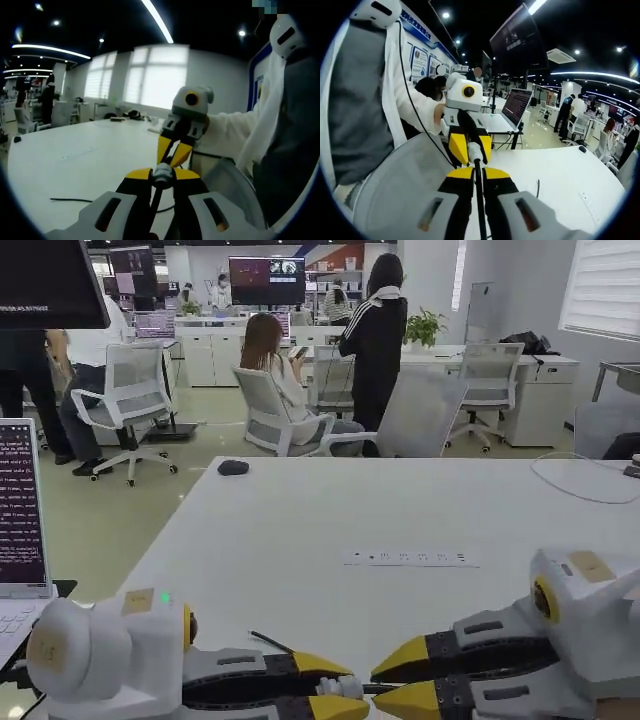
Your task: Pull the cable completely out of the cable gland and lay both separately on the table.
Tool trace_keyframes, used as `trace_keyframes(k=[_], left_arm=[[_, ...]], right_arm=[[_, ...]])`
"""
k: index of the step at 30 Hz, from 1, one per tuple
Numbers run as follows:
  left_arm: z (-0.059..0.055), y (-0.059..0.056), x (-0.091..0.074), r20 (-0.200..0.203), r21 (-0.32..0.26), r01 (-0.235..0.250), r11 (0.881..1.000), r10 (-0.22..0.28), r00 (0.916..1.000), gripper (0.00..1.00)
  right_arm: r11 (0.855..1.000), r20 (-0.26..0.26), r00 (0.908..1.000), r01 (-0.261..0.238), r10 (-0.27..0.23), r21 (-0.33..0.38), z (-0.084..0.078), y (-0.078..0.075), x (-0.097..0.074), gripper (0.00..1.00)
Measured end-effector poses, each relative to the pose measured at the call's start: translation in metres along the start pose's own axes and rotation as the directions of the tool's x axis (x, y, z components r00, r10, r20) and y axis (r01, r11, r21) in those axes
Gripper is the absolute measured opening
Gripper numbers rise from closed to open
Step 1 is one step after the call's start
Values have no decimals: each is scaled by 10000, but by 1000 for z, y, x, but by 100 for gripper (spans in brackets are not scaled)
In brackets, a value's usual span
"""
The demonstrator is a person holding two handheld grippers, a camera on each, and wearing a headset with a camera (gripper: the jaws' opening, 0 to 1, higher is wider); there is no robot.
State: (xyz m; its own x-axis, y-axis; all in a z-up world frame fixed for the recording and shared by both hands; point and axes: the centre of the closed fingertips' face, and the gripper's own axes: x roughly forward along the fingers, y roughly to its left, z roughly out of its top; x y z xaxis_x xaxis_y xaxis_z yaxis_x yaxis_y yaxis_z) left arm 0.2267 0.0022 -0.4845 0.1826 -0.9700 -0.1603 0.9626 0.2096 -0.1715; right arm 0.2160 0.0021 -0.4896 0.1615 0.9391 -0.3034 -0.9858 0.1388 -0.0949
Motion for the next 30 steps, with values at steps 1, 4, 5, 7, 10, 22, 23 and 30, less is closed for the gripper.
trace_keyframes(k=[1,4,5,7,10,22,23,30], left_arm=[[0,0,0,-6,-1,5,10000,-5,10000,16],[-2,1,1,-71,-3,-10,10000,10,10000,16],[-2,0,1,-66,-1,-1,10000,1,10000,17],[-2,0,2,-48,-21,12,10000,-12,10000,17],[-4,0,2,-103,-31,4,10000,-4,9999,17],[-14,5,-11,-199,-229,-106,9997,102,9997,17],[-15,6,-12,-187,-266,-111,9996,106,9998,17],[-16,10,-21,9,-521,-235,9984,236,9997,17]], right_arm=[[10000,-38,10000,18,-18,13,-1,0,0,3],[10000,-78,10000,23,-24,-8,-3,0,0,3],[10000,-74,10000,22,-22,-5,-3,0,0,3],[10000,-83,10000,20,-20,0,-4,1,-1,3],[10000,-222,9997,58,-60,-79,-7,1,-2,3],[9968,-708,9952,702,-673,393,-31,-3,-20,2],[9961,-769,9945,747,-710,468,-33,-3,-21,2],[9884,-1433,9838,1213,-1075,910,-57,-5,-34,2]])
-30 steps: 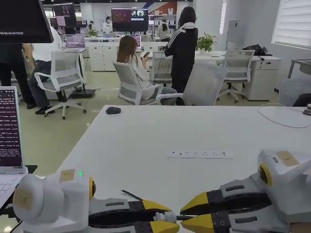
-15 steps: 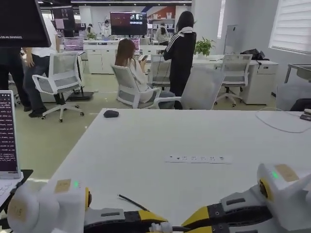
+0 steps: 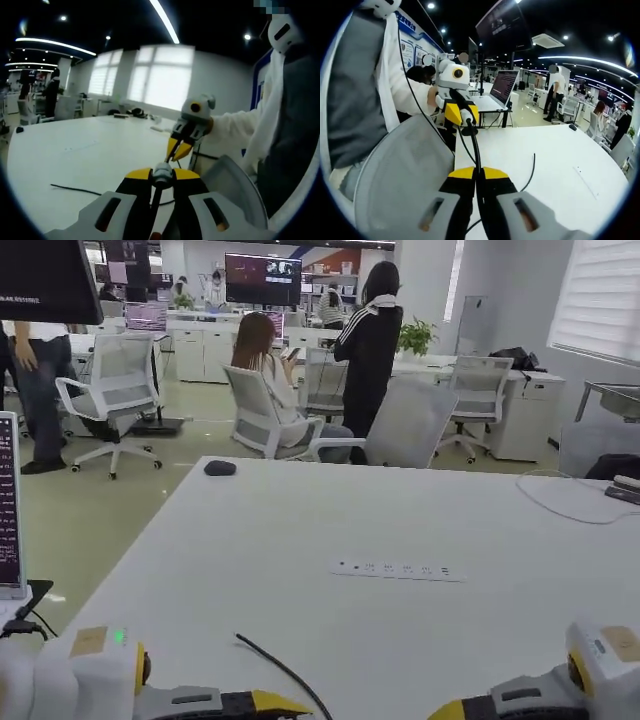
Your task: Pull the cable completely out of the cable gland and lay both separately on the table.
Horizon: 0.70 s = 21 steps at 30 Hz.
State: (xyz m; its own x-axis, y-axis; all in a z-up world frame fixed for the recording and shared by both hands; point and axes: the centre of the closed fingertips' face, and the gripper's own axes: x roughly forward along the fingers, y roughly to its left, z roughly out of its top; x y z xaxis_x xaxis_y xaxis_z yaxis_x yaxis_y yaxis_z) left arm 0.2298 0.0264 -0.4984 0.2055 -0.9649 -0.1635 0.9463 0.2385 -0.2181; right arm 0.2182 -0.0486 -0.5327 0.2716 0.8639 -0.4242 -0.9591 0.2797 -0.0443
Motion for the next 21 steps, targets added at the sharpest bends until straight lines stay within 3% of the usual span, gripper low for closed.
trace_keyframes(k=[9,18,21], left_arm=[[3,5,-10,249,-290,-141,9995,148,9996,17],[4,0,-11,241,-89,-45,9999,47,9997,17],[7,-2,-10,379,-86,63,9999,-60,9993,16]], right_arm=[[9970,-408,9980,505,-481,589,-20,-4,-11,2],[9955,-634,9952,776,-741,545,-22,-2,-9,3],[9914,-635,9918,1152,-1113,614,-22,-7,-9,5]])
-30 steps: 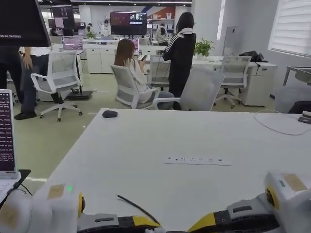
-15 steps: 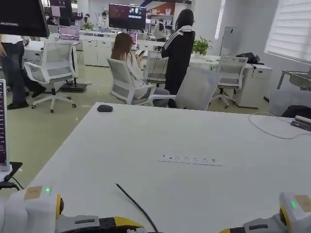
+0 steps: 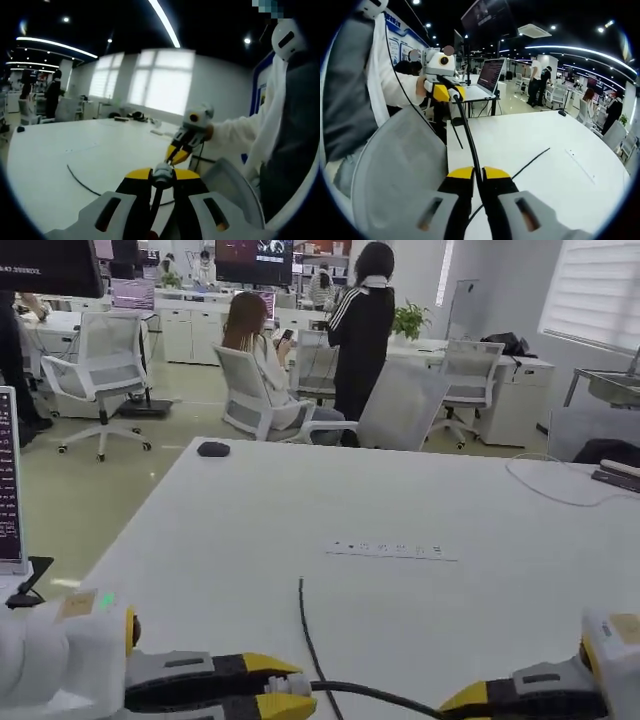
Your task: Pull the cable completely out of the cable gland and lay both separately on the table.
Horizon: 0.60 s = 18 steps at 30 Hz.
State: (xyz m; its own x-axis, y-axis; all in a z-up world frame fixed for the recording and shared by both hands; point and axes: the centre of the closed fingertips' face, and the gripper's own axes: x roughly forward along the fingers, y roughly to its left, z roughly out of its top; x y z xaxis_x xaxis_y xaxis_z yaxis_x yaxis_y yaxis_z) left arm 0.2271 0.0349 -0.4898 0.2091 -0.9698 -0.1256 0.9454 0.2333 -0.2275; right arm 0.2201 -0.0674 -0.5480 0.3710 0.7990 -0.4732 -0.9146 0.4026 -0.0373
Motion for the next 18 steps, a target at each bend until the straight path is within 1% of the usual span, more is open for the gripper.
trace_keyframes(k=[2,3,6,7,9,10,11,12,14,18], left_arm=[[2,-3,1,58,76,102,9999,-102,9999,16],[2,-4,2,43,117,141,9998,-141,9999,16],[2,-6,3,4,206,246,9995,-246,9997,16],[1,-7,4,-34,290,311,9991,-310,9995,16],[-1,-8,6,-113,397,405,9984,-401,9991,17],[-2,-9,6,-124,414,411,9983,-407,9991,17],[-3,-10,7,-147,488,421,9979,-414,9990,17],[-3,-10,8,-158,518,456,9976,-449,9989,17],[-4,-13,9,-184,596,536,9968,-526,9984,17],[-5,-16,9,-302,796,734,9941,-712,9970,17]], right_arm=[[9999,17,9999,152,-152,-24,2,0,0,7],[9998,55,9998,183,-183,-47,4,1,0,11],[9993,279,9991,311,-305,-221,16,5,0,19],[9990,357,9989,319,-308,-324,21,7,0,20],[9979,620,9980,196,-158,-624,35,14,2,21],[9963,761,9971,134,-69,-844,44,18,3,21],[9950,808,9967,138,-57,-992,49,19,5,22],[9909,828,9966,152,-41,-1335,56,21,8,24],[9839,927,9957,185,-20,-1776,69,26,15,26],[9776,1089,9940,155,76,-2100,82,30,29,26]])
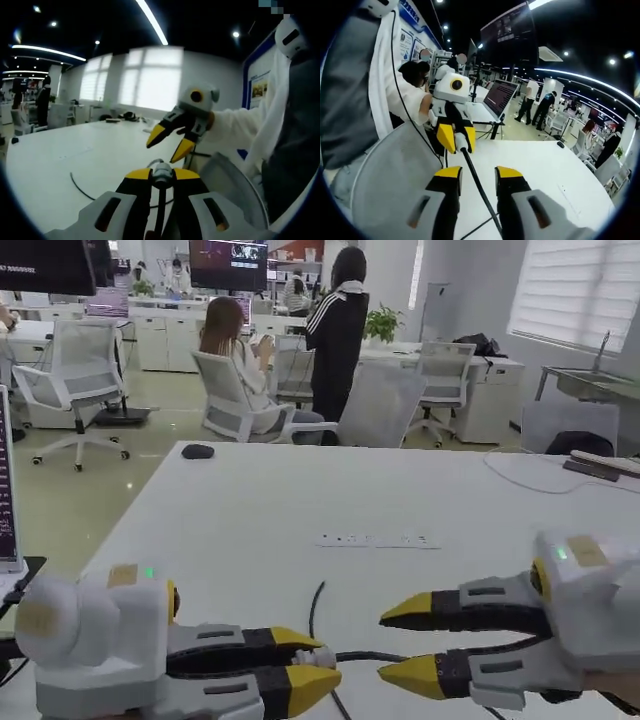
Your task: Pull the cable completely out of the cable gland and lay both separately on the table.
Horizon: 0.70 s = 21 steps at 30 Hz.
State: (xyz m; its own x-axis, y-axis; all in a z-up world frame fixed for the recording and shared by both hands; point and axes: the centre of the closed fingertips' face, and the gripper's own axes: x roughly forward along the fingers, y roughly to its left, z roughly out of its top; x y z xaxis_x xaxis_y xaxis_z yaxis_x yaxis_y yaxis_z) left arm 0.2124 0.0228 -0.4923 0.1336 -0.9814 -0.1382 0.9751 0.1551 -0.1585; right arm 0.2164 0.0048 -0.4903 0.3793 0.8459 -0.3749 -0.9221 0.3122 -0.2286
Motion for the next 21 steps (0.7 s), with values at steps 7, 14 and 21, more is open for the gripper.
trace_keyframes(k=[7,14,21], left_arm=[[0,-2,-7,136,-23,151,9999,-150,9998,17],[-12,-7,-12,27,-119,247,9996,-247,9997,17],[-21,-4,-16,-74,-306,341,9990,-343,9994,17]], right_arm=[[9995,80,9995,-311,311,-64,1,13,19,21],[9978,24,9987,-513,512,420,-11,26,34,8],[9971,-16,9990,-453,455,617,-18,33,41,6]])
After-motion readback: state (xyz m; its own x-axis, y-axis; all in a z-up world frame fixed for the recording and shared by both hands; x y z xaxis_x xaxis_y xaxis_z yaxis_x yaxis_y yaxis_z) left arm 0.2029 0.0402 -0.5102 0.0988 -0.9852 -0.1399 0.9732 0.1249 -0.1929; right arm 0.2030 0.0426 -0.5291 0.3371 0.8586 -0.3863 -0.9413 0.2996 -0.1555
